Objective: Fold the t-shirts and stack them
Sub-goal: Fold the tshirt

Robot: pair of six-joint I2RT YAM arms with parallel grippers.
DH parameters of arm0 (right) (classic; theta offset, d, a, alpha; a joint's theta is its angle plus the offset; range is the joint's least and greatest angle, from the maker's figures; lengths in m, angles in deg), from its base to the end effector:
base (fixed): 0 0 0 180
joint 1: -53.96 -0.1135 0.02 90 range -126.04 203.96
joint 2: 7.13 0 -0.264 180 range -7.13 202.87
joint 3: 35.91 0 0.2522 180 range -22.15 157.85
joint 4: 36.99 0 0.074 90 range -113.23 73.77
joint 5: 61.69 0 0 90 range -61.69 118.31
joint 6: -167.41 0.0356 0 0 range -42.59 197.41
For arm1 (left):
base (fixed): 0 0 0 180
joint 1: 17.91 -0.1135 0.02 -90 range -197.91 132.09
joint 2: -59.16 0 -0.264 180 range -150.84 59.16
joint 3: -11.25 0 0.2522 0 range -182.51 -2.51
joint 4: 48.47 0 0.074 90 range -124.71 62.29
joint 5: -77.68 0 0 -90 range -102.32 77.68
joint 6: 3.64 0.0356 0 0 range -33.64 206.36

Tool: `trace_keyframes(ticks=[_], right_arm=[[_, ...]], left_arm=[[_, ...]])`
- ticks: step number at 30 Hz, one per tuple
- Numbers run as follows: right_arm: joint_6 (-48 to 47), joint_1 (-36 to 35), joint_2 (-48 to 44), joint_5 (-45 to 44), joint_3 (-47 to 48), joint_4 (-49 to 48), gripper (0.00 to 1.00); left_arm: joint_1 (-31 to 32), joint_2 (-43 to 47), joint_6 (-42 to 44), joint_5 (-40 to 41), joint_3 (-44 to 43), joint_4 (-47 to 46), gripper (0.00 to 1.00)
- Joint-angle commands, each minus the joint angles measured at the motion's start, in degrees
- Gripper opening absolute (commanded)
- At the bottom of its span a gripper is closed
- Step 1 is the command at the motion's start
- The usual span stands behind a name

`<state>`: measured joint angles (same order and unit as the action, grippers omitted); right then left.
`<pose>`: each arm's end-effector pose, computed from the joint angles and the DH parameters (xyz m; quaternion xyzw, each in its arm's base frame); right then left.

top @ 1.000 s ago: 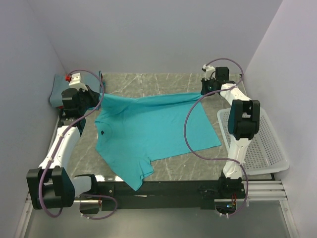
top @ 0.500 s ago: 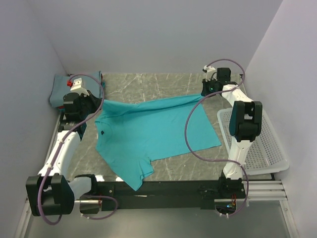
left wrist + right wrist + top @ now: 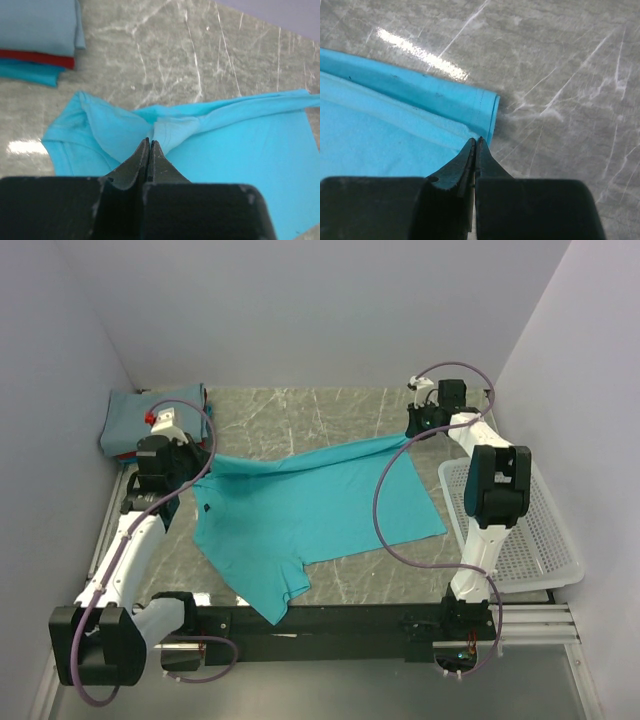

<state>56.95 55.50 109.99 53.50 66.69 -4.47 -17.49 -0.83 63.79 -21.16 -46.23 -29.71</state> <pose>0.4571 0.0029 0.2075 -0.2280 0.8827 0.1310 0.3895 0.2416 -0.0072 0.2915 -0.1154 0.8160 -0.1745 0.5388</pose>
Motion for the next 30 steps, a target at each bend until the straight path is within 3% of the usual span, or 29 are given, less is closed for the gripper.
trace_keyframes(ticks=[1, 21, 30], right_arm=[[-1.59, 0.48, -4.09, 1.0, -0.42, 0.92, 0.0], [-7.21, 0.48, -4.53, -1.63, -2.44, 5.75, 0.01], [-12.22, 0.48, -6.29, -6.12, -3.32, 9.62, 0.14]], left_arm=[[1.24, 2.5, -2.38, 1.1, 1.18, 1.07, 0.01], [1.6, 8.83, -9.69, 0.32, 7.69, 3.97, 0.01], [1.6, 9.98, -14.69, -2.32, 10.76, 4.76, 0.01]])
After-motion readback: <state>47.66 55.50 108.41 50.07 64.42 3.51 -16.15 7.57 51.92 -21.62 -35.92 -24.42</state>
